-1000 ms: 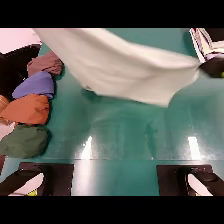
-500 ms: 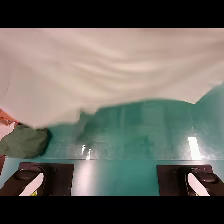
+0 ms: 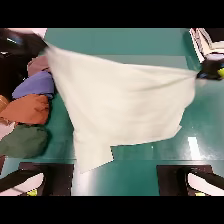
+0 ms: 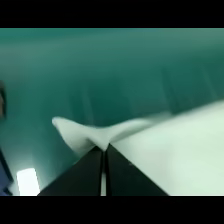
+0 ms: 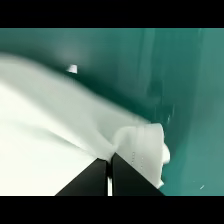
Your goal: Fold the shirts.
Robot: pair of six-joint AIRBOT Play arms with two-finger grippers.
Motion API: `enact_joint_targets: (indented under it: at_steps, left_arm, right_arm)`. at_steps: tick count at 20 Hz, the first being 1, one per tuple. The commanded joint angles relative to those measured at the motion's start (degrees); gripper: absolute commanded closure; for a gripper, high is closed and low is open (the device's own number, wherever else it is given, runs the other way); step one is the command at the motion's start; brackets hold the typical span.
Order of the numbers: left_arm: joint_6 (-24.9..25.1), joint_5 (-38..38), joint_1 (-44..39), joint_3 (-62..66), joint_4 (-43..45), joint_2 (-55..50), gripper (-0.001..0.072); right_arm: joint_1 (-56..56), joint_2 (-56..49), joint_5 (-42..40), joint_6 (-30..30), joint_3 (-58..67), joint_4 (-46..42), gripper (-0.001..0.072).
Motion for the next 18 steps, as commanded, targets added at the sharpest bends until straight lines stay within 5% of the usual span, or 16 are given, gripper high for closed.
enact_joint_targets:
  at_steps: [1,5,6,7,8,9,13,18]
  left_arm:
    - [0.2,6.4,0.0,-4.7,0.0,-12.4,0.0681]
    - [0.0,15.2,0.0,-4.7,0.0,-17.2,0.0679]
    - [0.0,15.4,0.0,-4.7,0.0,-16.9,0.0578]
    - [0.0,14.7,0.2,-4.2,0.0,-16.6,0.03]
    - [-0.1,12.1,0.6,-3.1,0.0,-16.5,0.0199]
    - [-0.1,8.0,1.6,-1.9,0.0,-16.1,0.0205]
    - [0.0,-8.3,7.1,-4.6,0.0,-11.0,0.0205]
    - [0.6,-6.9,8.7,-32.1,-2.8,3.8,0.0204]
  right_arm:
    - [0.0,-9.7,-6.3,-0.5,-6.7,0.6,0.0695]
    - [0.0,-17.0,-10.1,-0.5,-3.8,1.1,0.0693]
    - [0.0,-18.0,-9.8,-0.5,-2.3,2.4,0.0691]
    - [-0.1,-18.6,-9.8,-0.9,-0.8,4.2,0.0641]
    - [-0.5,-18.7,-9.7,-1.6,0.7,6.8,0.0449]
    - [-1.0,-18.3,-9.0,-2.4,1.8,9.7,0.0394]
    - [-3.3,-11.7,-5.4,-8.4,-1.8,17.1,0.0394]
    - [-4.6,0.9,-6.8,-8.9,-17.0,17.1,0.0394]
